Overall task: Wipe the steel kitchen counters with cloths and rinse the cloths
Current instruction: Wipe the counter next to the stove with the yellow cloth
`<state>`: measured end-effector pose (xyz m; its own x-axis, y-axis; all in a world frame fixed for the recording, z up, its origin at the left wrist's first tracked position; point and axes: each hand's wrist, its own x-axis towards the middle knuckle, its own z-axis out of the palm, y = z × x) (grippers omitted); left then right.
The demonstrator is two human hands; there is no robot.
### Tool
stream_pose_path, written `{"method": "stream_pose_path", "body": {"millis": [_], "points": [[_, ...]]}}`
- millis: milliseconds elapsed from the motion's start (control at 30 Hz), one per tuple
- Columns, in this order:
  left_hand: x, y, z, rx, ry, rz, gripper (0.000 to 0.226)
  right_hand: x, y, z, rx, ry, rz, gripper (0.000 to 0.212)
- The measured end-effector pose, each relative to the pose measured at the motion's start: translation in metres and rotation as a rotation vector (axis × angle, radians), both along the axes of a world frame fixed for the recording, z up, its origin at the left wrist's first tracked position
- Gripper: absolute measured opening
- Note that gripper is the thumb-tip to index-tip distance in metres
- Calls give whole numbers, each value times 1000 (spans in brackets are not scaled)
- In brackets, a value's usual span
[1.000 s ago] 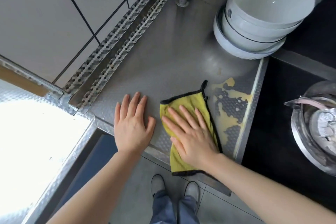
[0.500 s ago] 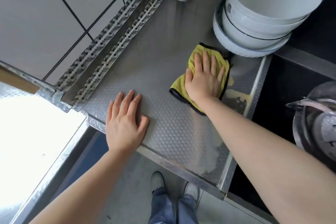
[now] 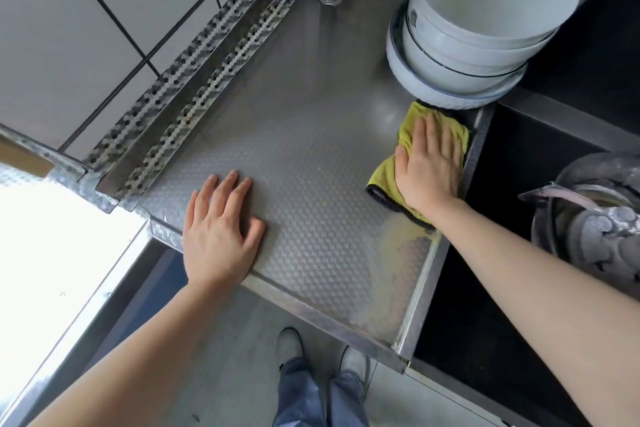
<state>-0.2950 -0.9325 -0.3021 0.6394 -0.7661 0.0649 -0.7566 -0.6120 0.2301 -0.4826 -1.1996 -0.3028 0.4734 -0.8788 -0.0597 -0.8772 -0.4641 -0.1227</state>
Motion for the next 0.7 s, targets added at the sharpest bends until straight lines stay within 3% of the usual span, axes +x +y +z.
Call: {"method": "stream_pose_path", "body": {"millis": [200,333,467,700], "points": [[0,-1,0,-7,-2,0,58,-5,-4,0,17,96,-73,82],[1,0,-2,-3,-10,-1,57,-3,-16,0,20,70,-109,80],[0,0,-1,-2,-8,-1,58,-21,20,-1,-11,56,-61,72],[0,0,1,17,-5,-5,58,-44,83,2,-29,198,34,79]]}}
